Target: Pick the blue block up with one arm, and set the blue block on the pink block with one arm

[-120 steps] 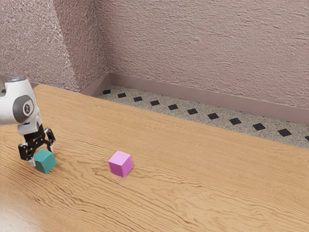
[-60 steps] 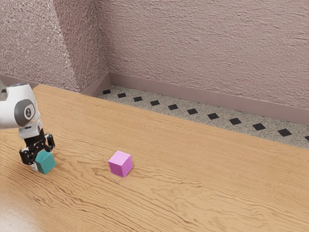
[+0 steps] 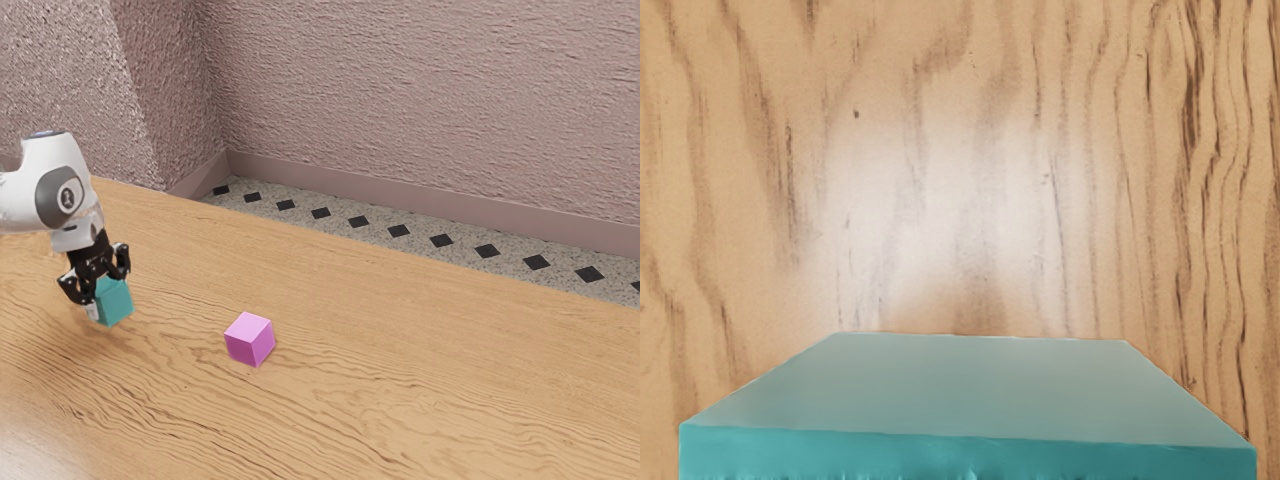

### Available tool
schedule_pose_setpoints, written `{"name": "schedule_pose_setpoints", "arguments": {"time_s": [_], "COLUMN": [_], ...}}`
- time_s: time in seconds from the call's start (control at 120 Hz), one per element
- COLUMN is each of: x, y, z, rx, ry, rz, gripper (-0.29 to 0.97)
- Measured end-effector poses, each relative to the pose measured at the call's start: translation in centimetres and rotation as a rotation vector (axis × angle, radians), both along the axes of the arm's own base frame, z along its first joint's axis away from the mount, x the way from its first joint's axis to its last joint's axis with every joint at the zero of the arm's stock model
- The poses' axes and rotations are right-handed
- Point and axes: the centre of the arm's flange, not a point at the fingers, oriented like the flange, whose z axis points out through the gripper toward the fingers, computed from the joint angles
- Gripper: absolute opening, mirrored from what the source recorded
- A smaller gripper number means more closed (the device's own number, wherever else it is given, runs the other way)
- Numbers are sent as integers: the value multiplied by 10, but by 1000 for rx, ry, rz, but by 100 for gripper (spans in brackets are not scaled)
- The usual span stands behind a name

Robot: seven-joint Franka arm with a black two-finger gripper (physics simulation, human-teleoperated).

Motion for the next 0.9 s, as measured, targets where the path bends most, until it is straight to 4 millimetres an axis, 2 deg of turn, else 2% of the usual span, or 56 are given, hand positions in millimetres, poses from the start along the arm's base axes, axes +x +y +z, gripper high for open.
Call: {"name": "schedule_pose_setpoints", "arguments": {"time_s": [0.15,0.375,0.55,0.667,0.742,0.9], "x": [17,33,46,68,78,86], "y": [-61,-124,-144,-163,-167,-181], "z": [22,15,-3,-4,1,1], "rx": [-15,-71,-114,-134,-137,-141], "ry": [-18,-13,-24,-55,-76,-85], "rz": [-98,-172,-172,-163,-147,-124], "gripper": [32,32,32,32,32,32]}}
